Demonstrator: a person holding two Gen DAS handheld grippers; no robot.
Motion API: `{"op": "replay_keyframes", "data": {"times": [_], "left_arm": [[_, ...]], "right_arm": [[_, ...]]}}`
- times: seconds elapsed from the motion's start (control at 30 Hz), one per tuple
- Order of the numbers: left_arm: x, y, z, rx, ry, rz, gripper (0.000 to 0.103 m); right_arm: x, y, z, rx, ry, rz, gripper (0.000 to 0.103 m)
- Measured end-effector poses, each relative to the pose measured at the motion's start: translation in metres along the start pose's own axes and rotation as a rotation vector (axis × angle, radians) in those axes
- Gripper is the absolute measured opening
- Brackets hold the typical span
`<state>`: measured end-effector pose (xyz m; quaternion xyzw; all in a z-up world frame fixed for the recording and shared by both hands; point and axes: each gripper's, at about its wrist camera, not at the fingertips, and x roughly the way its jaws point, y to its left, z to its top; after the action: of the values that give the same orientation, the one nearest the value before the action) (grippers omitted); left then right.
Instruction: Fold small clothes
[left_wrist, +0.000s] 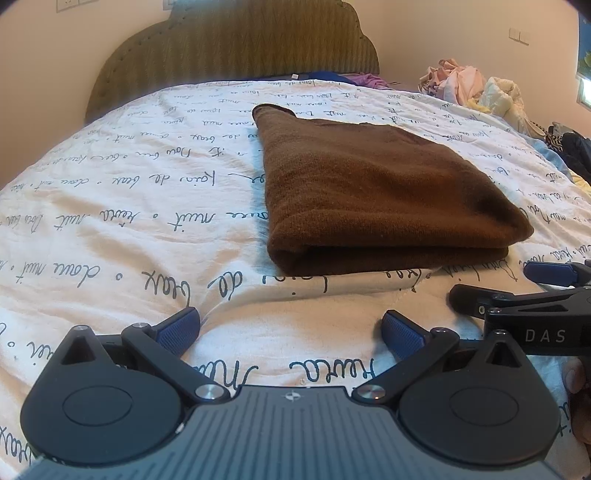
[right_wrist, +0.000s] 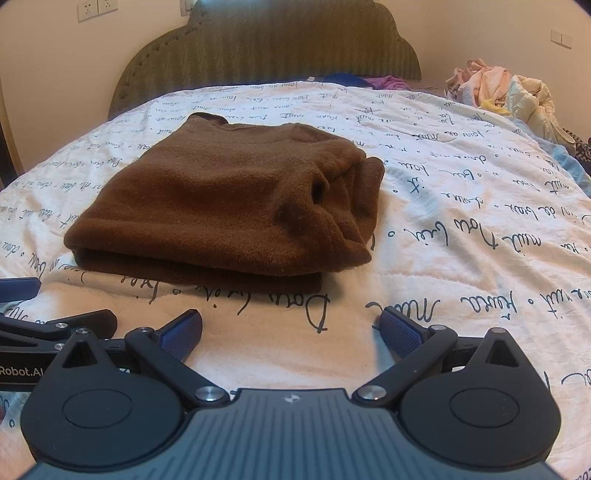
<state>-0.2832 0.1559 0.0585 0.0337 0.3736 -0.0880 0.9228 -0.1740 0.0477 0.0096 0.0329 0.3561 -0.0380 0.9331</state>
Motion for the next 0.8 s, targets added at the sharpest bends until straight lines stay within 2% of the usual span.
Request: {"op": "replay_keyframes", "data": {"times": [0.8], "left_arm": [[0.0059,-0.0001,0.0042,-0.002,-0.005,-0.006,0.103]], "right_arm": [[0.0025,-0.0015,0.0026,0.006,0.003,-0.011,0.103]]}}
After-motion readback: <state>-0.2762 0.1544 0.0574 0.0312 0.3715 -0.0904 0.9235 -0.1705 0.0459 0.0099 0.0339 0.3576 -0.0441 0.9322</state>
